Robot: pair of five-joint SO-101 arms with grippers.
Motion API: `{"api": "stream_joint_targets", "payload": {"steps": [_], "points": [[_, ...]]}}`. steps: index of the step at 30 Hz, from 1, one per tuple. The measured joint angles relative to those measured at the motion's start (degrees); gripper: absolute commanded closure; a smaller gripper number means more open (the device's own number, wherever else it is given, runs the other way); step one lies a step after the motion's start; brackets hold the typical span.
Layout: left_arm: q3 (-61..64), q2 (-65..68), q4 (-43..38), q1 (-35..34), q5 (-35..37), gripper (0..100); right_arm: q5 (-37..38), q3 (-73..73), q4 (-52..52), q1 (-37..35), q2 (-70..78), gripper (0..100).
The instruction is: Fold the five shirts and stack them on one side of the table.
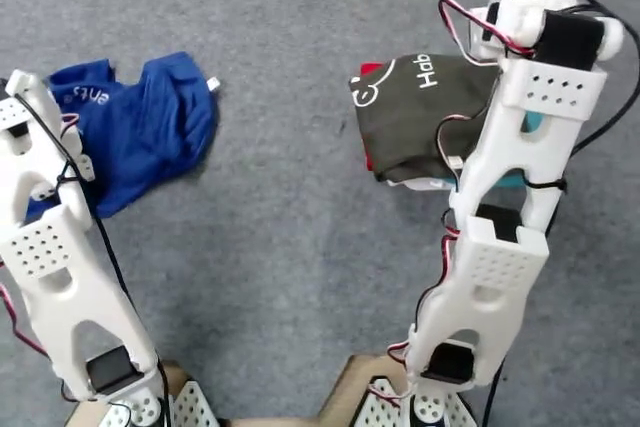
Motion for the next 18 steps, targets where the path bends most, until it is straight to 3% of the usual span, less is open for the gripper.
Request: {"api": "stream_joint_targets", "payload": {"steps": [6,10,13,18], "points": [[24.97,-20.40,-4.92,2.02,-8.79,97,0.18,-0.70,0.09,-5.01,0.00,98.4],[48.62,-41.14,-12.92,2.55,-16.00,97,0.18,-0.70,0.09,-11.43,0.00,98.3],[65.05,-57.23,-14.59,2.37,-21.89,93,0.18,-0.70,0.09,-17.41,0.00,98.3],[76.48,-79.56,-10.99,-7.38,-30.77,85,0.18,5.27,0.09,-27.25,0.00,98.2]]}}
